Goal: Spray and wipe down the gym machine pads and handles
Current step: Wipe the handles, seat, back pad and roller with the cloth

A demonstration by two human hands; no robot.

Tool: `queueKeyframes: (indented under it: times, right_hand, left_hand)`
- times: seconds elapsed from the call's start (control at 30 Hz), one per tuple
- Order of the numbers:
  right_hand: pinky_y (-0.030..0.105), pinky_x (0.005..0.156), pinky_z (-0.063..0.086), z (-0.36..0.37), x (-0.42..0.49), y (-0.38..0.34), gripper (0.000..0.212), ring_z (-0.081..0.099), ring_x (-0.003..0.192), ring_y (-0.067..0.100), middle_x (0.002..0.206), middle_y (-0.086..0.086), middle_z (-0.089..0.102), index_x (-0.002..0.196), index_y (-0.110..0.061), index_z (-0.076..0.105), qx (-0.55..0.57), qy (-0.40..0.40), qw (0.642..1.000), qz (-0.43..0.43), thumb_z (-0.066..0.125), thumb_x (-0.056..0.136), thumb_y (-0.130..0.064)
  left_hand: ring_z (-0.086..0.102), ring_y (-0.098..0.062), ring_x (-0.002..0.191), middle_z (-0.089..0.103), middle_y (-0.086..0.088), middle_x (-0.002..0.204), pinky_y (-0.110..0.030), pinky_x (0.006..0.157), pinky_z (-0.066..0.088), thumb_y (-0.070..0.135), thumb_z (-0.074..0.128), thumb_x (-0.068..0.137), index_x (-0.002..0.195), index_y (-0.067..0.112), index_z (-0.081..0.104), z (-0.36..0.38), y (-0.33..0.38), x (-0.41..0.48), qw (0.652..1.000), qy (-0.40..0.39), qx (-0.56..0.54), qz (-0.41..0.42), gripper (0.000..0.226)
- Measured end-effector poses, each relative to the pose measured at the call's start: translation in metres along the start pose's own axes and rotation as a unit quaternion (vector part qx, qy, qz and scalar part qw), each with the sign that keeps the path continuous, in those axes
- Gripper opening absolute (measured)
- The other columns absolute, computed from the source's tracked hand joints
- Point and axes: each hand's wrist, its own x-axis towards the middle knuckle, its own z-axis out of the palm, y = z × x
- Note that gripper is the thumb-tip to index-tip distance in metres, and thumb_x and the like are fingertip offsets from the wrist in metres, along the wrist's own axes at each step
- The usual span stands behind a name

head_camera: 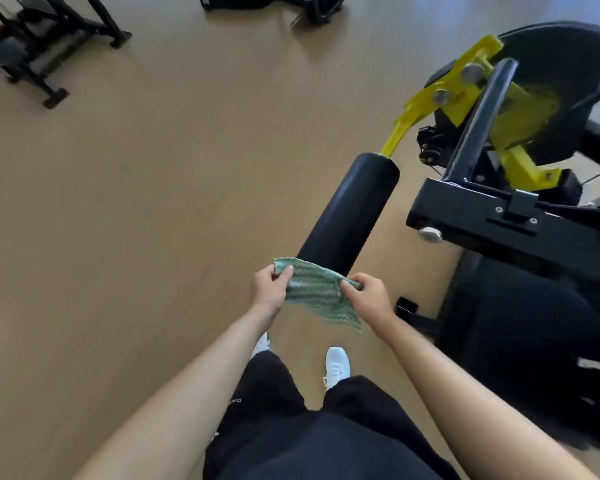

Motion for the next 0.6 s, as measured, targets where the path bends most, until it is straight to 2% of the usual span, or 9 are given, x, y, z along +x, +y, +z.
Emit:
queueKeyframes:
  times: [0.07,0.1,0.2,0.27,0.33,0.4,0.47,0.53,0.6]
  right_hand:
    - [0.035,0.087,0.055,0.005,0.021,-0.007,0.016,0.066,0.092,0.018,0.100,-0.001,0.072,0.109,-0.015,0.073,0.013,0.038,0.999,0.031,0.066,0.097,-0.023]
    - [0.032,0.093,0.052,0.007,0.028,-0.010,0.024,0.064,0.098,0.017,0.110,0.001,0.071,0.120,-0.014,0.070,0.014,0.060,0.997,0.053,0.064,0.098,-0.022]
    - [0.031,0.103,0.045,0.022,0.039,-0.017,0.034,0.059,0.114,0.018,0.125,0.003,0.065,0.133,-0.011,0.063,0.009,0.124,0.988,0.094,0.061,0.100,-0.019]
    - [0.034,0.104,0.046,0.040,0.038,-0.020,0.032,0.060,0.116,0.021,0.124,0.005,0.064,0.130,-0.010,0.064,-0.005,0.154,0.982,0.109,0.062,0.099,-0.016]
    - [0.033,0.098,0.049,0.062,0.031,-0.025,0.029,0.061,0.107,0.022,0.116,0.005,0.062,0.125,-0.010,0.065,0.006,0.180,0.975,0.132,0.063,0.097,-0.011]
    - [0.039,0.097,0.052,0.086,0.023,-0.029,0.027,0.061,0.101,0.022,0.112,0.004,0.060,0.121,-0.009,0.066,0.026,0.217,0.964,0.153,0.066,0.094,-0.007]
    - [0.035,0.101,0.050,0.108,0.019,-0.030,0.034,0.060,0.108,0.023,0.115,0.002,0.058,0.125,-0.009,0.065,0.029,0.244,0.953,0.175,0.069,0.092,-0.005]
    - [0.027,0.104,0.042,0.125,0.014,-0.029,0.045,0.058,0.118,0.024,0.126,0.005,0.058,0.135,-0.008,0.060,0.035,0.247,0.945,0.211,0.070,0.090,-0.005]
    - [0.027,0.109,0.039,0.138,0.011,-0.028,0.055,0.055,0.127,0.024,0.138,0.007,0.056,0.143,-0.008,0.054,0.057,0.234,0.938,0.251,0.071,0.091,-0.008]
  left_hand:
    - [0.061,-0.020,0.078,0.068,0.002,0.081,-0.032,0.072,0.049,0.029,0.066,0.099,0.090,0.012,0.070,0.007,0.004,0.034,0.998,-0.001,0.056,-0.011,0.020]
    - [0.063,-0.022,0.084,0.068,0.003,0.088,-0.033,0.077,0.050,0.032,0.065,0.099,0.098,0.013,0.069,0.010,0.007,0.050,0.996,0.000,0.092,-0.017,0.020]
    - [0.060,-0.021,0.114,0.058,0.001,0.126,-0.036,0.099,0.050,0.037,0.064,0.098,0.132,0.020,0.058,0.013,0.014,0.086,0.976,-0.018,0.218,-0.013,0.039]
    - [0.055,-0.021,0.118,0.054,-0.001,0.126,-0.035,0.098,0.047,0.029,0.066,0.096,0.127,0.020,0.060,0.012,0.017,0.100,0.957,-0.042,0.278,0.068,0.033]
    - [0.056,-0.023,0.109,0.058,-0.001,0.114,-0.039,0.094,0.050,0.017,0.068,0.093,0.113,0.019,0.067,0.008,0.012,0.106,0.916,-0.117,0.315,0.221,0.021]
    - [0.058,-0.024,0.111,0.063,-0.001,0.120,-0.042,0.092,0.055,0.012,0.069,0.090,0.117,0.019,0.070,0.001,0.002,0.110,0.816,-0.240,0.365,0.378,0.028]
    - [0.055,-0.029,0.131,0.058,-0.004,0.146,-0.042,0.104,0.054,0.009,0.067,0.089,0.135,0.021,0.065,0.001,-0.010,0.126,0.680,-0.357,0.416,0.486,0.048]
    - [0.037,-0.034,0.151,0.037,-0.007,0.165,-0.045,0.120,0.040,0.013,0.060,0.092,0.152,0.021,0.049,0.003,-0.014,0.142,0.557,-0.440,0.468,0.526,0.061]
    - [0.023,-0.035,0.157,0.024,-0.006,0.170,-0.048,0.125,0.030,0.026,0.044,0.097,0.159,0.021,0.038,0.006,-0.008,0.160,0.481,-0.483,0.499,0.536,0.062]
